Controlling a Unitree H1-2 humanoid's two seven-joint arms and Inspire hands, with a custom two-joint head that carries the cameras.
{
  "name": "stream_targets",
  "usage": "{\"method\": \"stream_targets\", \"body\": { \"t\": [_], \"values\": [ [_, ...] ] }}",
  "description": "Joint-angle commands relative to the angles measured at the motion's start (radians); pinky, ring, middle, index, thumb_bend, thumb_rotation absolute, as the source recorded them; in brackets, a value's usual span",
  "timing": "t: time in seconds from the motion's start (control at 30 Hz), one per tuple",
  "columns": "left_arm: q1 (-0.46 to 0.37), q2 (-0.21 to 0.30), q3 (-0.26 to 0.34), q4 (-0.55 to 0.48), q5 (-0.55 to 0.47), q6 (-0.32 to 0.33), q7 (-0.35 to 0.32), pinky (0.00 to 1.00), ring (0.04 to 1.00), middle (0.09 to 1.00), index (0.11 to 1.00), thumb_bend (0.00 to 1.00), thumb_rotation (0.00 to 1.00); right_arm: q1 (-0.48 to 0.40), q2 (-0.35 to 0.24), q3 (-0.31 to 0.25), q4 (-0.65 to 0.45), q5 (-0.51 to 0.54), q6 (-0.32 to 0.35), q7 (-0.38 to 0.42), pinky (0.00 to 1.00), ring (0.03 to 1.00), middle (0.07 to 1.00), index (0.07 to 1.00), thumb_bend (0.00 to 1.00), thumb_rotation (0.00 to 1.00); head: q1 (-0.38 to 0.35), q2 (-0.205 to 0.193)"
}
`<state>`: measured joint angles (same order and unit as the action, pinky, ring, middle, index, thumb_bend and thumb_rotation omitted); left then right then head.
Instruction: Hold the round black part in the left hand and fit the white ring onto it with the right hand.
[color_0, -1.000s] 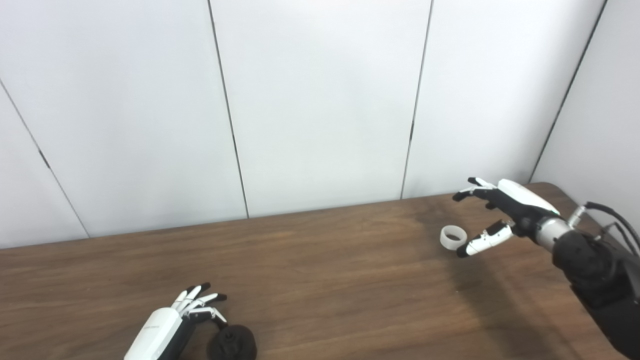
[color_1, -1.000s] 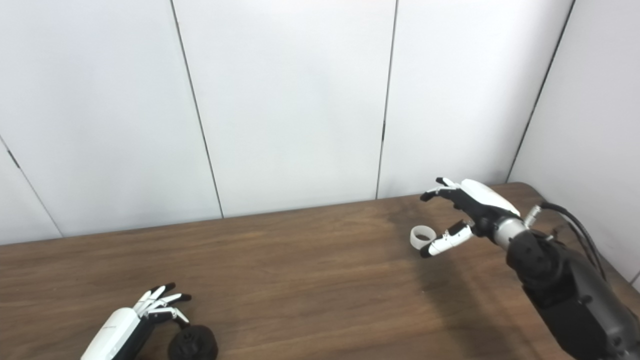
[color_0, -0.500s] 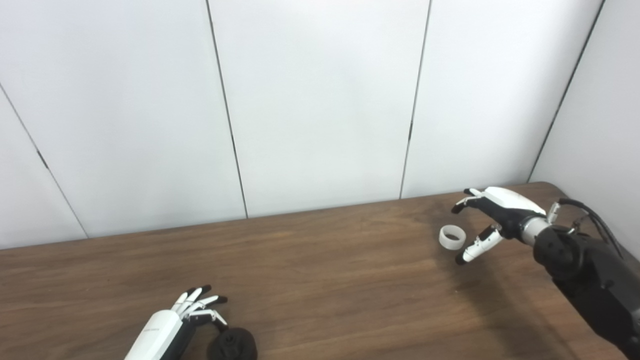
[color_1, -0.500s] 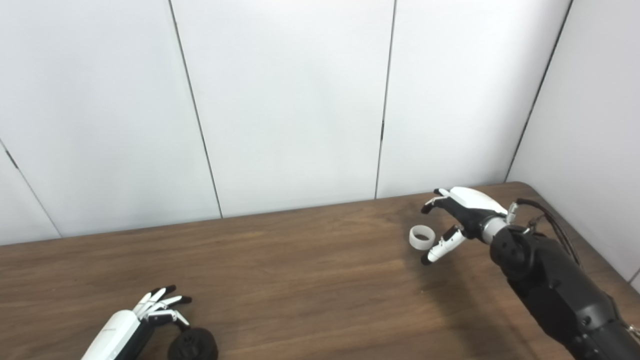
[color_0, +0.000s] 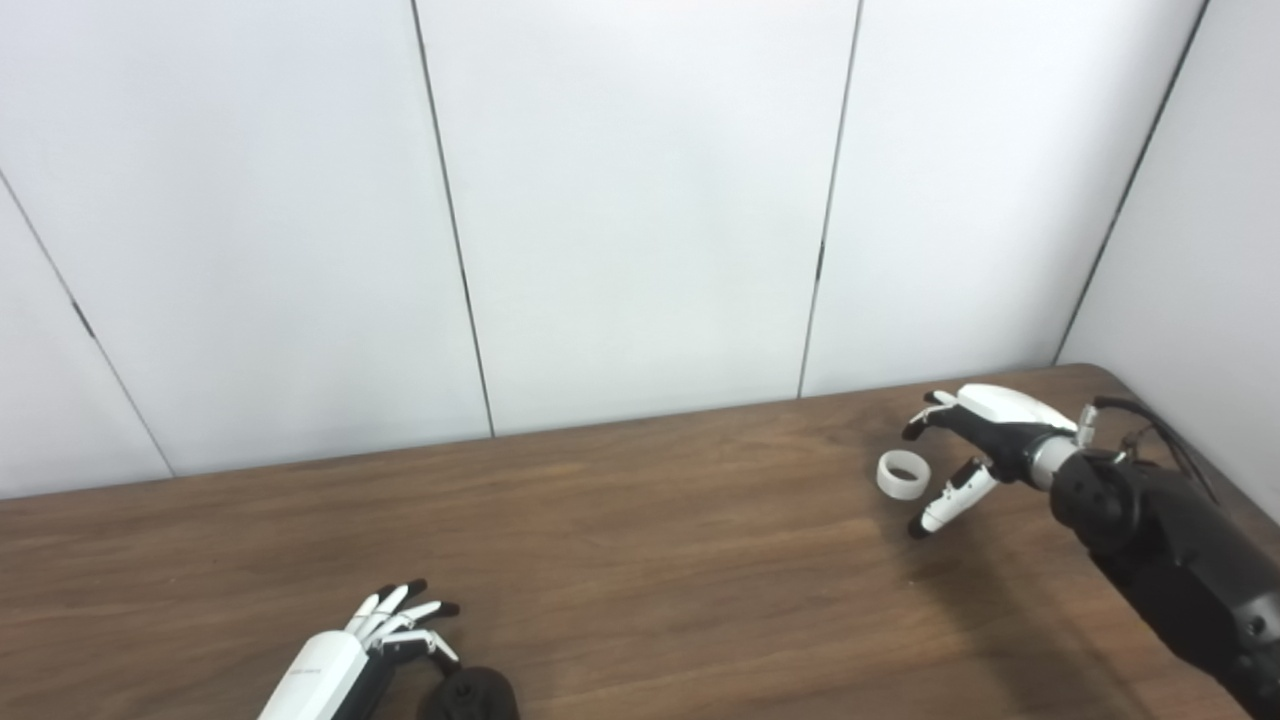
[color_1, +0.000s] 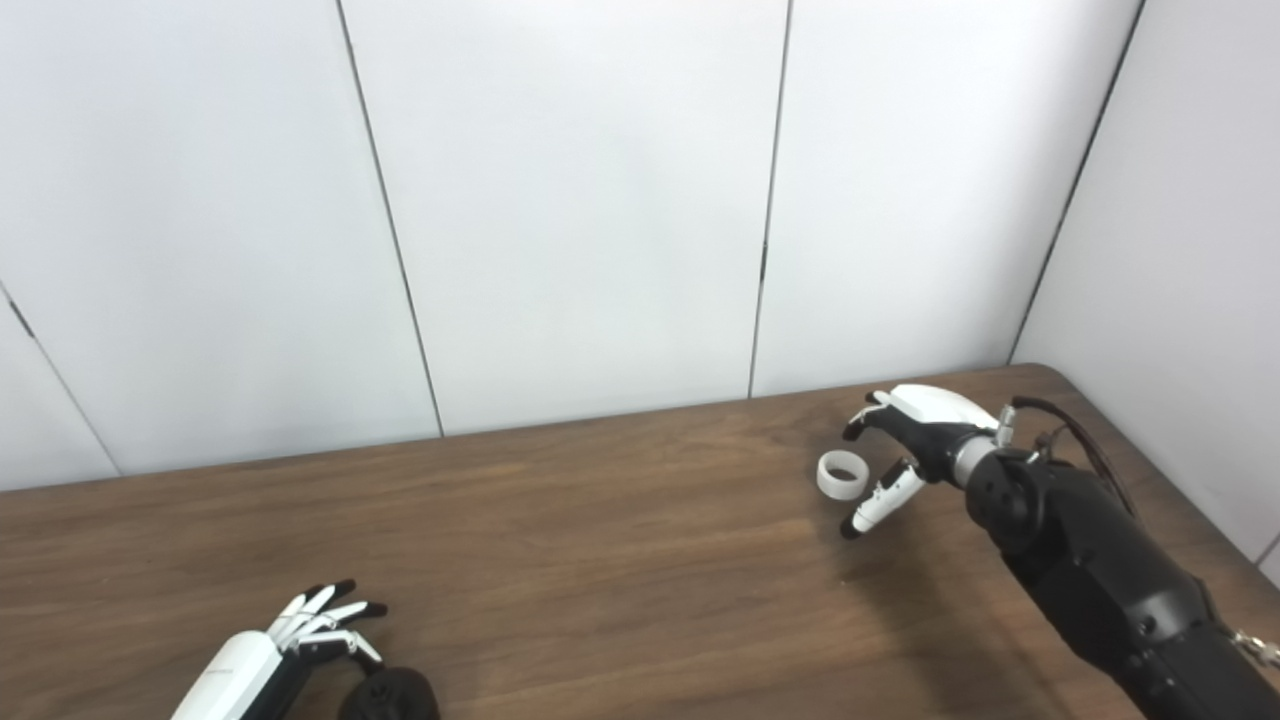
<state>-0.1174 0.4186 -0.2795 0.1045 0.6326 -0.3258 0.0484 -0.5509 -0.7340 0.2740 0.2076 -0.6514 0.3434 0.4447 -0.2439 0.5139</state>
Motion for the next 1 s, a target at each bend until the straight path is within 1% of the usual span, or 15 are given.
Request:
{"method": "stream_targets", "body": {
  "t": [0.0, 0.07, 0.2, 0.33, 0.43, 0.6, 0.7, 0.83, 0.97],
  "values": [
    [0.024, 0.009, -0.018, -0.009, 0.024, -0.004, -0.027, 1.00, 0.966, 0.846, 0.479, 0.52, 0.04, -0.061, -0.025, -0.008, -0.014, -0.006, -0.012, 0.008, 1.00, 1.000, 1.000, 0.826, 0.98, 0.31, 0.001, 0.002],
    [0.026, 0.008, -0.017, -0.013, 0.026, -0.004, -0.027, 1.00, 0.964, 0.845, 0.479, 0.52, 0.04, -0.068, -0.022, -0.007, -0.008, -0.007, -0.015, 0.013, 1.00, 1.000, 1.000, 0.816, 0.97, 0.29, 0.001, 0.003],
    [0.029, 0.007, -0.017, -0.020, 0.030, -0.003, -0.027, 1.00, 0.966, 0.843, 0.479, 0.52, 0.04, -0.078, -0.019, -0.001, 0.004, -0.010, -0.024, 0.018, 1.00, 1.000, 1.000, 0.799, 0.99, 0.29, 0.005, 0.004],
    [0.034, 0.007, -0.017, -0.029, 0.027, 0.002, -0.033, 1.00, 0.971, 0.846, 0.480, 0.52, 0.04, -0.080, -0.010, -0.009, 0.020, 0.007, -0.051, 0.004, 1.00, 1.000, 1.000, 0.774, 0.99, 0.27, 0.010, 0.004],
    [0.040, 0.006, -0.016, -0.040, 0.030, 0.006, -0.035, 1.00, 0.972, 0.846, 0.479, 0.52, 0.04, -0.087, -0.005, -0.007, 0.032, 0.006, -0.058, 0.008, 1.00, 1.000, 1.000, 0.761, 0.99, 0.26, 0.013, 0.004],
    [0.051, 0.003, -0.013, -0.058, 0.025, 0.012, -0.044, 1.00, 0.975, 0.848, 0.480, 0.52, 0.04, -0.093, -0.002, 0.001, 0.032, -0.004, -0.048, 0.022, 1.00, 1.000, 1.000, 0.769, 0.98, 0.26, 0.016, 0.003],
    [0.060, 0.003, -0.011, -0.073, 0.025, 0.019, -0.051, 1.00, 0.976, 0.849, 0.480, 0.52, 0.04, -0.097, -0.001, 0.003, 0.045, -0.001, -0.059, 0.020, 1.00, 1.000, 1.000, 0.773, 0.98, 0.26, 0.019, 0.005],
    [0.069, 0.004, -0.010, -0.084, 0.026, 0.019, -0.049, 1.00, 0.973, 0.846, 0.479, 0.52, 0.04, -0.105, 0.002, 0.010, 0.053, -0.003, -0.059, 0.021, 1.00, 1.000, 1.000, 0.786, 0.96, 0.25, 0.022, 0.006],
    [0.074, 0.005, -0.008, -0.089, 0.025, 0.019, -0.050, 1.00, 0.970, 0.843, 0.479, 0.52, 0.04, -0.114, 0.007, 0.013, 0.067, 0.000, -0.063, 0.017, 1.00, 1.000, 1.000, 0.802, 0.97, 0.26, 0.022, 0.004]
  ]
}}
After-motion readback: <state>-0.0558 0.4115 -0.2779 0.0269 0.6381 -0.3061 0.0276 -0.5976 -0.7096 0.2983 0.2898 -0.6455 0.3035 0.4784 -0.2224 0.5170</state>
